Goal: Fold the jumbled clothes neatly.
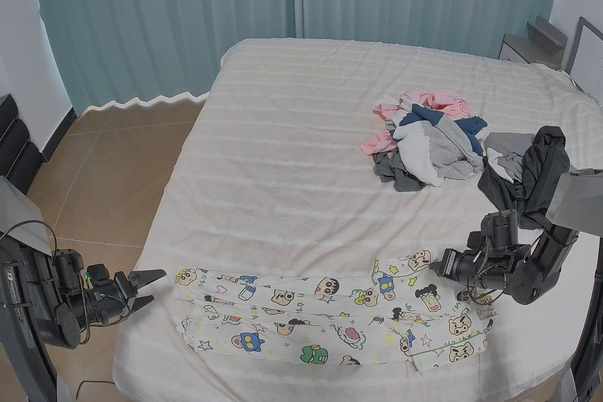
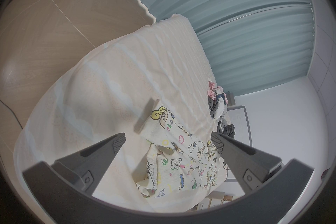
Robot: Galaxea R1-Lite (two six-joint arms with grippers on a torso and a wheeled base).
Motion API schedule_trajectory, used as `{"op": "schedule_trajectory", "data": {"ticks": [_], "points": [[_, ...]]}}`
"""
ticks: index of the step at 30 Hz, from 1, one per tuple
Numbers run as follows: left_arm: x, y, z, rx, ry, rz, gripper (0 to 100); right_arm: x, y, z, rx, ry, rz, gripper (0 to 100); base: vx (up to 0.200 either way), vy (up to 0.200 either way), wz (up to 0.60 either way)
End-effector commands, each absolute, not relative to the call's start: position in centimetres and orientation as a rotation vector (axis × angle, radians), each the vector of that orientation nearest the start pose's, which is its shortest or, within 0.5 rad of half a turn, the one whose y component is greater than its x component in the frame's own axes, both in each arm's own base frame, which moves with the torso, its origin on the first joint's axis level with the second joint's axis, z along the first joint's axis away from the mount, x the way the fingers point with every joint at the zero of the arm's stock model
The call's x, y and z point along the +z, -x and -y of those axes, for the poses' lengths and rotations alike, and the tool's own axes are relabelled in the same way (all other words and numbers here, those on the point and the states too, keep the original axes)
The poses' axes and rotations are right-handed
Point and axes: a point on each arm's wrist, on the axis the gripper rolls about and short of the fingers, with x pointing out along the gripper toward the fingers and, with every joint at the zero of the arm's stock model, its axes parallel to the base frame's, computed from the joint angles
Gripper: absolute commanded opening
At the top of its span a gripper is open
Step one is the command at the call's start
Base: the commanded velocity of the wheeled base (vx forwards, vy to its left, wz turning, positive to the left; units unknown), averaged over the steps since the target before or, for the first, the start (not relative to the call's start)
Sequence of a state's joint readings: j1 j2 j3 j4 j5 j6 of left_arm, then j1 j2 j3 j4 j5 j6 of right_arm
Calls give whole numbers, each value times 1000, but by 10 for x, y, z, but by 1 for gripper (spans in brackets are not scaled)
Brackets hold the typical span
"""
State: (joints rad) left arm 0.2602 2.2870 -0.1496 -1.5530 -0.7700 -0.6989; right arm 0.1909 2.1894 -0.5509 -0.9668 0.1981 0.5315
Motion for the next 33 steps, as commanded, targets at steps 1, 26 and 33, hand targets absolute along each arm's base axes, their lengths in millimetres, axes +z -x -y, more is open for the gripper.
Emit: {"op": "schedule_trajectory", "data": {"ticks": [1,26,33], "points": [[-14,-243,-49,-304,953,-665,100,18,-299,-63,198,-508,-732,0,0,0,0],[-14,-243,-49,-304,954,-666,100,26,-259,-52,220,-454,-799,0,0,0,0],[-15,-243,-49,-303,950,-666,100,15,-264,-45,183,-461,-826,0,0,0,0]]}}
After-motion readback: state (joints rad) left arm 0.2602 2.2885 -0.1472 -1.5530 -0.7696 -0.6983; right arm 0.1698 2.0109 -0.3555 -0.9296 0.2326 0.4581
